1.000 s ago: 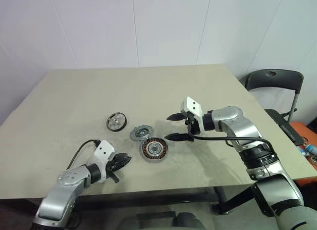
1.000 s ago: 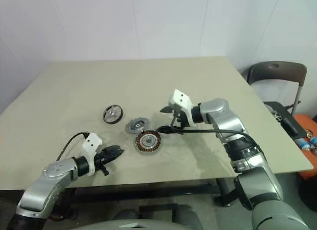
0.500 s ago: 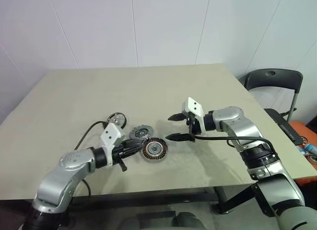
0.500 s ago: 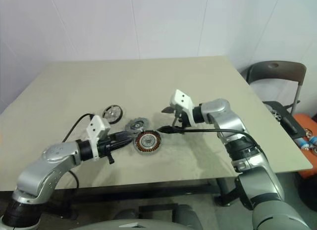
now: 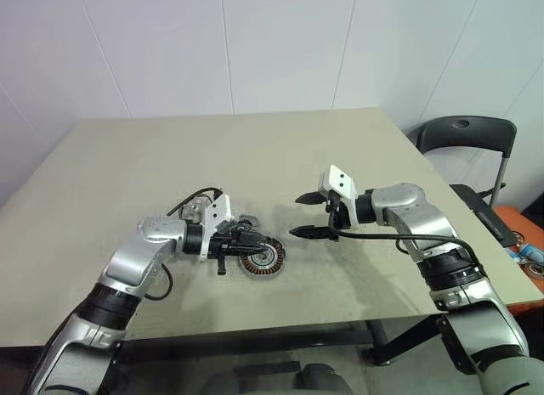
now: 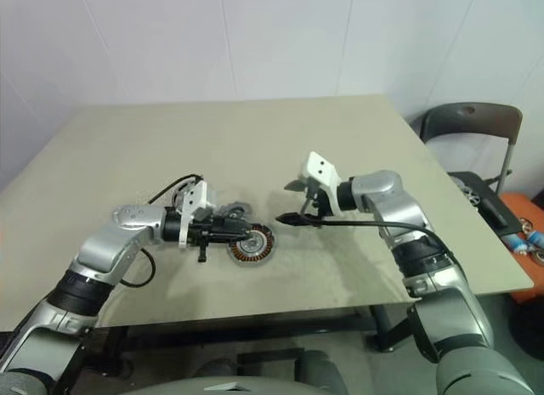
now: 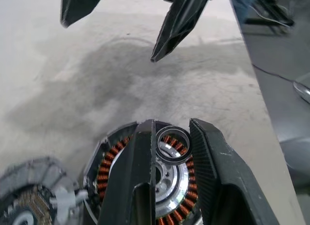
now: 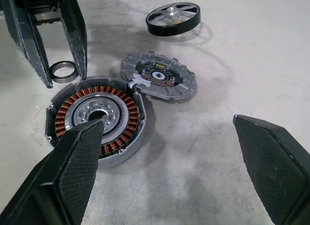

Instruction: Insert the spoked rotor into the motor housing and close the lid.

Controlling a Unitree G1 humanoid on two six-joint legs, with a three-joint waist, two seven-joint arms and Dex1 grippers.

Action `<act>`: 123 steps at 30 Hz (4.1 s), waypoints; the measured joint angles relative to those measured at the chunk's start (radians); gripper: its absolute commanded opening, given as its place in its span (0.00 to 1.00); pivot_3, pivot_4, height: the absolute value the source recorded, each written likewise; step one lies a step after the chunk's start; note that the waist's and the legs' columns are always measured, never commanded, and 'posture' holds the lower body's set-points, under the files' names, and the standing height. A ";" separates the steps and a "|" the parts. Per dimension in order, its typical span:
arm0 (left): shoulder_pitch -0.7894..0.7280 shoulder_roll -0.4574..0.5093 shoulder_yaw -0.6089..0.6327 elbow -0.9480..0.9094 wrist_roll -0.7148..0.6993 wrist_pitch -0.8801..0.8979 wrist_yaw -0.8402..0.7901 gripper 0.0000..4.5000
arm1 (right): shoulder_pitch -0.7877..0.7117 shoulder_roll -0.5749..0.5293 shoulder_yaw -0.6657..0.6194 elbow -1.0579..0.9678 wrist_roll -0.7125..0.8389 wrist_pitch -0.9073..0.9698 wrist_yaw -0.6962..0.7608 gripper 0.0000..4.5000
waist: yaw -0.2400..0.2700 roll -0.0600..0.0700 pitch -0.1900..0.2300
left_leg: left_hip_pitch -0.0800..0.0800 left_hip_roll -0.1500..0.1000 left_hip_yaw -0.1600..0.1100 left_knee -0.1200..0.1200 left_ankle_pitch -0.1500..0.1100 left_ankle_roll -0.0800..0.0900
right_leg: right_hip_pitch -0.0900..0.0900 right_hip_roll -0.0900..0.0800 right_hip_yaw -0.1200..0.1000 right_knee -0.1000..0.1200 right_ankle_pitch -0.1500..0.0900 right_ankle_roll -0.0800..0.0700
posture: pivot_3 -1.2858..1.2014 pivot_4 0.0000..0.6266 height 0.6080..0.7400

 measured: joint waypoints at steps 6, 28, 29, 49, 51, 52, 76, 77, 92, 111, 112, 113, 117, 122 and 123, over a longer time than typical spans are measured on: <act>-0.017 -0.019 -0.020 0.078 0.049 -0.062 -0.039 0.15 | 0.012 0.000 -0.005 -0.023 0.001 0.019 -0.020 1.00 | 0.001 0.000 0.000 | 0.000 0.001 0.000 0.000 0.000 0.000 | 0.000 0.000 0.000 0.000 0.000 0.000 | 0.52 0.00 1.00; -0.015 -0.090 -0.045 0.212 0.151 -0.195 -0.038 0.15 | 0.024 0.004 -0.005 -0.058 0.010 0.056 -0.037 1.00 | 0.003 0.000 0.000 | 0.000 0.001 0.000 0.000 0.000 0.000 | 0.000 0.000 0.001 0.000 0.000 0.000 | 0.52 0.00 1.00; -0.015 -0.092 -0.045 0.219 0.151 -0.196 -0.038 0.15 | 0.024 0.004 -0.005 -0.058 0.010 0.056 -0.037 1.00 | 0.003 0.000 0.000 | 0.000 0.001 0.000 0.000 0.000 0.000 | 0.000 0.000 0.001 0.000 0.000 0.000 | 0.52 0.00 1.00; -0.025 -0.119 -0.038 0.262 0.165 -0.210 -0.015 0.53 | 0.024 0.004 -0.005 -0.058 0.010 0.054 -0.030 1.00 | 0.003 0.000 0.000 | 0.000 0.001 0.000 0.000 0.000 0.000 | 0.000 0.001 0.001 0.000 0.000 0.000 | 0.52 0.00 1.00; -0.025 -0.114 -0.035 0.236 0.157 -0.180 -0.016 0.68 | 0.024 0.004 -0.005 -0.058 0.010 0.054 -0.030 1.00 | 0.003 0.000 0.000 | 0.000 0.001 0.000 0.000 0.000 0.000 | 0.000 0.001 0.001 0.000 0.000 0.000 | 0.52 0.00 1.00; -0.025 -0.109 -0.035 0.225 0.155 -0.170 -0.017 0.76 | 0.024 0.004 -0.005 -0.058 0.010 0.054 -0.030 1.00 | 0.003 0.000 0.000 | 0.000 0.001 0.000 0.000 0.000 0.000 | 0.000 0.001 0.001 0.000 0.000 0.000 | 0.52 0.00 1.00; 0.414 0.133 0.458 -0.234 -0.072 0.051 0.185 1.00 | -0.021 0.087 0.127 -0.055 -0.023 0.115 -0.017 0.26 | -0.015 -0.001 0.002 | -0.001 0.001 -0.001 0.000 0.000 0.001 | -0.002 -0.009 0.000 0.002 0.000 0.000 | 0.52 0.00 1.00; 0.438 0.132 0.477 -0.252 -0.076 0.051 0.201 1.00 | -0.024 0.091 0.138 -0.052 -0.028 0.115 -0.017 0.18 | -0.015 -0.001 0.002 | -0.001 0.001 -0.001 0.000 0.000 0.000 | -0.002 -0.009 0.000 0.002 0.000 0.000 | 0.52 0.00 1.00; 0.640 0.110 0.579 -0.350 -0.123 0.051 0.312 1.00 | -0.037 0.148 0.206 0.013 -0.092 0.093 -0.028 0.01 | -0.023 -0.001 0.002 | -0.001 0.001 -0.001 -0.001 -0.001 0.000 | -0.002 -0.010 0.000 0.002 0.000 0.000 | 0.52 0.00 1.00; 0.642 0.099 0.559 -0.359 -0.136 0.051 0.349 1.00 | -0.032 0.245 0.199 0.163 -0.121 0.027 -0.062 0.01 | -0.026 -0.001 0.002 | 0.002 0.001 -0.001 -0.001 0.000 -0.001 | -0.001 -0.010 0.000 0.004 0.000 0.000 | 0.52 0.00 1.00; 0.641 0.099 0.556 -0.359 -0.136 0.051 0.350 1.00 | -0.032 0.246 0.190 0.163 -0.115 0.035 -0.064 0.01 | -0.026 0.000 0.002 | 0.001 0.001 -0.001 -0.001 0.000 -0.001 | -0.001 -0.010 0.000 0.004 0.000 0.000 | 0.52 0.00 1.00; 0.641 0.099 0.551 -0.359 -0.135 0.051 0.350 1.00 | -0.033 0.247 0.170 0.160 -0.101 0.050 -0.064 0.01 | -0.025 0.000 0.002 | 0.001 0.001 -0.001 -0.002 0.000 -0.001 | -0.002 -0.010 0.000 0.003 0.000 0.000 | 0.52 0.00 1.00; 0.640 0.099 0.549 -0.359 -0.135 0.051 0.354 1.00 | -0.051 0.246 0.122 0.132 -0.057 0.088 -0.051 0.01 | -0.025 0.000 0.002 | -0.001 0.001 -0.001 -0.003 0.000 -0.001 | -0.003 -0.010 0.000 0.002 0.000 0.000 | 0.52 0.00 1.00; 0.633 0.099 0.544 -0.359 -0.135 0.051 0.356 1.00 | -0.054 0.237 0.116 0.112 -0.041 0.097 -0.027 0.01 | -0.025 0.000 0.002 | -0.001 0.001 -0.001 -0.003 0.000 -0.001 | -0.003 -0.010 0.000 0.001 0.000 0.000 | 0.52 0.00 1.00; 0.633 0.099 0.543 -0.359 -0.135 0.051 0.356 1.00 | -0.054 0.236 0.117 0.112 -0.041 0.097 -0.027 0.01 | -0.025 0.000 0.002 | -0.001 0.001 -0.001 -0.003 0.000 -0.001 | -0.003 -0.010 0.000 0.001 0.000 0.000 | 0.52 0.00 1.00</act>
